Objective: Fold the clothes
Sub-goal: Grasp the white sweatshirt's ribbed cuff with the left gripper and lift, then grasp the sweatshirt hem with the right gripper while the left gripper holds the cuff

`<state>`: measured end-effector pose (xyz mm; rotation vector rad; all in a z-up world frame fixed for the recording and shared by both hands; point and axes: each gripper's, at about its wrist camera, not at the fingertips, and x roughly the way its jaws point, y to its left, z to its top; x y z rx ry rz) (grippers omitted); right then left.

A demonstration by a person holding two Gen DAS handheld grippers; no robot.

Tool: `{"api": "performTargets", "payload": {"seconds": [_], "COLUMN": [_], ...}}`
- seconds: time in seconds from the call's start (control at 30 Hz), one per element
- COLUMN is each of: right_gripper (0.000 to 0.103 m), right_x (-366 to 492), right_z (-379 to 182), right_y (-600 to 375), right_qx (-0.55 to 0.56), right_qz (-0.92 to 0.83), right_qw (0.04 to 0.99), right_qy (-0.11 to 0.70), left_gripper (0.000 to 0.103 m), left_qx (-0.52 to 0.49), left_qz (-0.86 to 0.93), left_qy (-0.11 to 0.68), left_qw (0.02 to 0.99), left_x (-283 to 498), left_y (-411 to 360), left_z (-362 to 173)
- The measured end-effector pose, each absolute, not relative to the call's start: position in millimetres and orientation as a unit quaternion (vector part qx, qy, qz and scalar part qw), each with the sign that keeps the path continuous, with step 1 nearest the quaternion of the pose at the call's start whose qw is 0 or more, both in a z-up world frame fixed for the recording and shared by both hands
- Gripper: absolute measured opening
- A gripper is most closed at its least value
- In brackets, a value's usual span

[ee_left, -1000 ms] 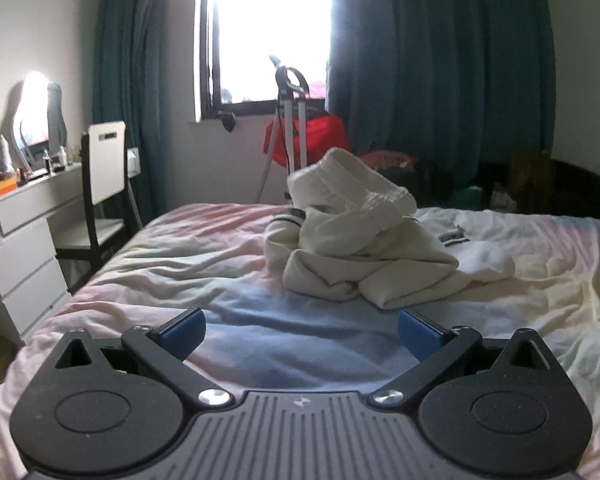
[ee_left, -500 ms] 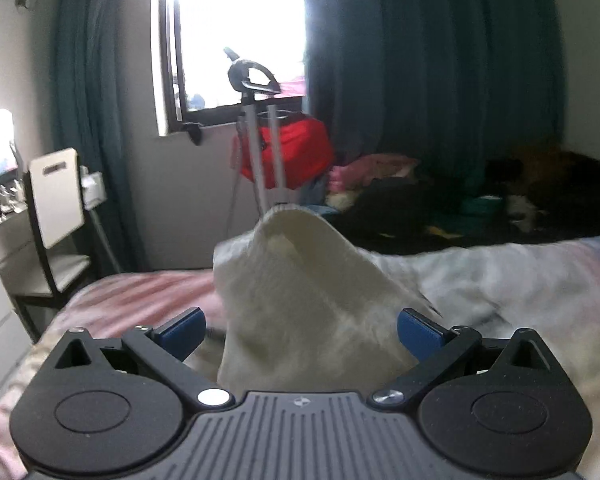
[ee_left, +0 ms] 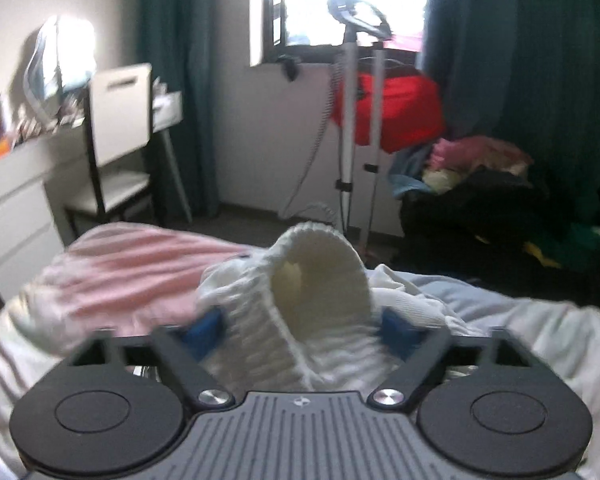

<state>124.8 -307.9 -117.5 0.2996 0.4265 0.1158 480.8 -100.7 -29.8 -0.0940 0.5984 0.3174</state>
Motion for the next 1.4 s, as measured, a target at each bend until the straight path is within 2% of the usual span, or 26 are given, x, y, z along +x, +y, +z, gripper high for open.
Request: {"api": "performTargets", "payload": {"seconds": [0.03,0.13,0.17,0.33,0.5,0.7,0.9,1.07,1.3,1.4], "right_gripper": [0.103,0.103,0.103,0.103,0.103,0.103,0.103,0.103,0.103,0.102], "right_x": [125.6,126.2,125.9,116.2,103.4,81.2,59.0,43.7,50.1,56.9], "right_z": [-119.7,-119.0,-117.9,-105.4,-93.0,-75.0,-63.5,-63.4,-92.5,-108.4], "right_y": [-304.4,-301.2,-302.0,-306.4,-312.3,-313.0,-303.7,-294.8,-276.7,-272.9], "right_qx": [0.143,0.137,0.138,0.158,0.192,0.206,0.215,0.257,0.296,0.347], "right_qz": [0.062,0.067,0.067,0.065,0.076,0.097,0.158,0.162,0.154,0.176], "right_qw": [0.965,0.968,0.969,0.974,0.972,0.970,0.958,0.940,0.906,0.873], "right_qy": [0.210,0.201,0.195,0.146,0.110,0.080,0.109,0.154,0.259,0.294], "left_gripper": [0.053,0.042,0.032,0.027,0.025,0.025,0.025,0.025,0.027,0.028], "left_qx": [-0.049,-0.057,-0.058,-0.055,-0.057,-0.060,-0.098,-0.119,-0.152,-0.148], "left_qz": [0.155,0.145,0.136,0.082,0.026,-0.029,-0.048,-0.049,-0.037,-0.034], "left_qy": [0.291,0.279,0.273,0.239,0.211,0.175,0.165,0.190,0.204,0.214], "left_qw": [0.943,0.948,0.951,0.966,0.975,0.982,0.980,0.973,0.966,0.965], "left_x": [478.2,462.8,448.8,372.8,285.3,168.3,78.0,54.8,62.9,72.3], "left_y": [-95.7,-82.3,-78.3,-60.5,-42.2,-7.0,55.6,103.3,143.0,148.5], "left_z": [-26.9,-15.8,-9.1,29.3,62.1,76.8,66.3,36.8,-9.5,-19.3]}}
